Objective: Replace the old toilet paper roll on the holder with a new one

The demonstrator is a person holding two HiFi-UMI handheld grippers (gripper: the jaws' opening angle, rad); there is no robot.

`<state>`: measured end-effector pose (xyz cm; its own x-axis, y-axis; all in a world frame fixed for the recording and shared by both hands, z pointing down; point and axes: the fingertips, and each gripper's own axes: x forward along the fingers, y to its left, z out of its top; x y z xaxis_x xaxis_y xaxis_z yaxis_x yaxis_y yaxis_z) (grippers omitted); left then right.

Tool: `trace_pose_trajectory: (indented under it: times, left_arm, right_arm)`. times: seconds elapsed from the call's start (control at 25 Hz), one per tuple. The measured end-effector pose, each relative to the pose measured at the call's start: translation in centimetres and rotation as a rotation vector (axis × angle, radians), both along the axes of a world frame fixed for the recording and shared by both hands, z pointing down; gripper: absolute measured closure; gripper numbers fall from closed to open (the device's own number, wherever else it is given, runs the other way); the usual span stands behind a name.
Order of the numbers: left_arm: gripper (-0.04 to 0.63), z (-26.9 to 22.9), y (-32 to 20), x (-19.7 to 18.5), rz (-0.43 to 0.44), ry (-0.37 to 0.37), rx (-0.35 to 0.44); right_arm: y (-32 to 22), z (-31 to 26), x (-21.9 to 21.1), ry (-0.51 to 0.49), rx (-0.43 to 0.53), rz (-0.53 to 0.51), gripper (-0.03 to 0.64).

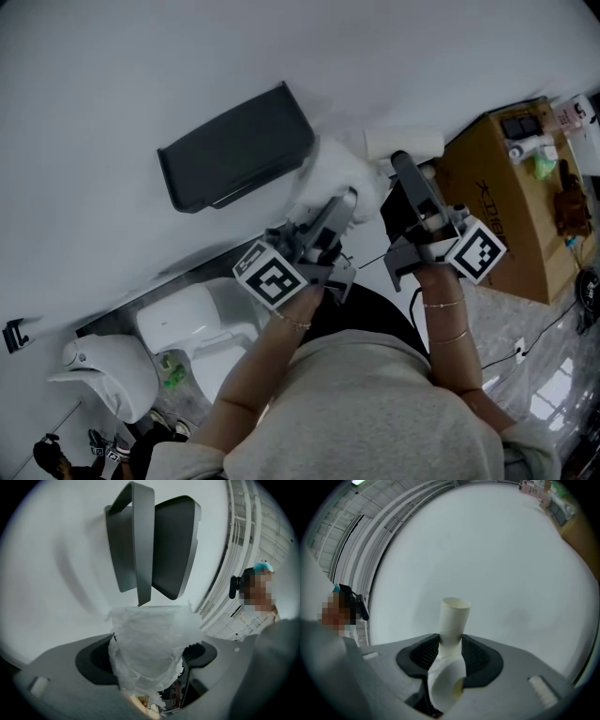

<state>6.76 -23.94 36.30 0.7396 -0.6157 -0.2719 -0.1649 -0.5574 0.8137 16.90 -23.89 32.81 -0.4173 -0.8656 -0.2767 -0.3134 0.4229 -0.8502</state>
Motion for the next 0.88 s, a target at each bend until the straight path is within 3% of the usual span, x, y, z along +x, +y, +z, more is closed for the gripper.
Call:
trace_pose_trajectory:
  times: [0.88]
  left_arm:
    - [0.178,-0.7,-1.2,-1.2,-0.052,0.059,-0.01]
  right_arm:
    - [0.1,-0.8,0.5,0.015,0.03,0.056,0.46]
